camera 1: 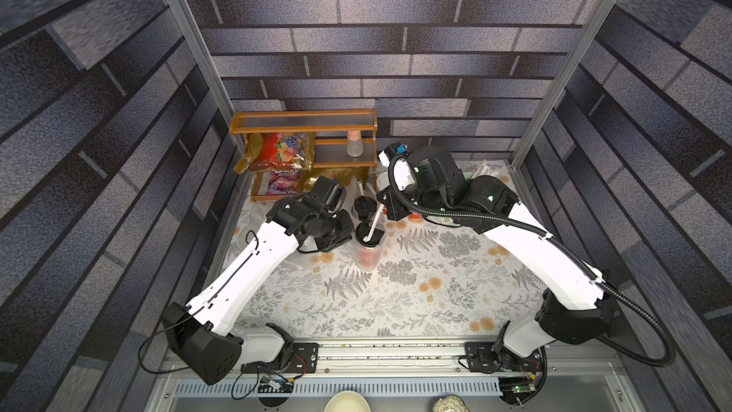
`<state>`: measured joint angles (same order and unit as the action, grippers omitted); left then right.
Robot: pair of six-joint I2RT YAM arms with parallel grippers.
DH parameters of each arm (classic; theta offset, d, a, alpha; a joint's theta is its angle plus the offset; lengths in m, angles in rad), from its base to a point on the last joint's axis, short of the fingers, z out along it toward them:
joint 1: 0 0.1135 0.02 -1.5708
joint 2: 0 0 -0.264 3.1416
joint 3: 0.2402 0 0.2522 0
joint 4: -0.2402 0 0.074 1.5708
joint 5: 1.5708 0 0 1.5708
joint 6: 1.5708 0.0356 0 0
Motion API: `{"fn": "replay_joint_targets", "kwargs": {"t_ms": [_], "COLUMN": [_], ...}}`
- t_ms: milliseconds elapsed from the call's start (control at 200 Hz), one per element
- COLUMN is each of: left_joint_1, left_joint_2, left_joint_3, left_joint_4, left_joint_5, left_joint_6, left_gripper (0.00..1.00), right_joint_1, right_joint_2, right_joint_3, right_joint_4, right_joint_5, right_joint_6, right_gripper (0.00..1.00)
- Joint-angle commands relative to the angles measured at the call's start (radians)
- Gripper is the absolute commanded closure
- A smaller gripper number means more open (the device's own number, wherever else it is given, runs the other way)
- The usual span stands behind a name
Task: Pack milk tea into plastic carrier bags
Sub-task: Place the straw in the plastic carrier bag.
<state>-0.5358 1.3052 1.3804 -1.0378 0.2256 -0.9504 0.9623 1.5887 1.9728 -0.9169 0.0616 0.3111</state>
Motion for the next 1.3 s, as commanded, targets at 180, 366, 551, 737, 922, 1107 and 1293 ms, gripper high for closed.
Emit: {"fn": "replay_joint_targets", "kwargs": {"t_ms": [180,366,551,737,922,1107,1293], "left_joint_1": [0.019,0.019,0.021,0.027,0.033,0.04,0.045], "left_joint_2": [-0.043,-0.042,-0.043,-0.051,-0.058,-0.063,-0.069], "left_joint_3": [-0.02,-0.028,-0.052,-0.062,-0.054,-0.064,-0.063], "left_joint_4": [-0.007,-0.008,-0.008,-0.002,0.0,0.005,0.013], "left_joint_5": [0.067,0.086,0.09,0.089,0.095,0.1,0.107], "left_joint_6": [0.05,0.058,0.067,0.062,0.061,0.058,0.052], "left_gripper": [1.0,1.0,1.0,1.0,1.0,1.0,1.0], "right_joint_1": [0.006,0.006,0.006,0.006,0.011,0.011,0.012], "right_joint_2": [0.009,0.014,0.001,0.025,0.005,0.0,0.01], "right_joint_3": [-0.072,-0.09,-0.076,-0.064,-0.156,-0.222,-0.267], "right_joint_4": [0.082,0.085,0.094,0.073,0.103,0.139,0.179], "right_joint_5": [-0.03,-0.046,-0.016,-0.058,-0.074,-0.062,-0.056], "right_joint_6": [0.023,0.022,0.019,0.016,0.029,0.022,0.008], "right_gripper": [1.0,1.0,1.0,1.0,1.0,1.0,1.0]}}
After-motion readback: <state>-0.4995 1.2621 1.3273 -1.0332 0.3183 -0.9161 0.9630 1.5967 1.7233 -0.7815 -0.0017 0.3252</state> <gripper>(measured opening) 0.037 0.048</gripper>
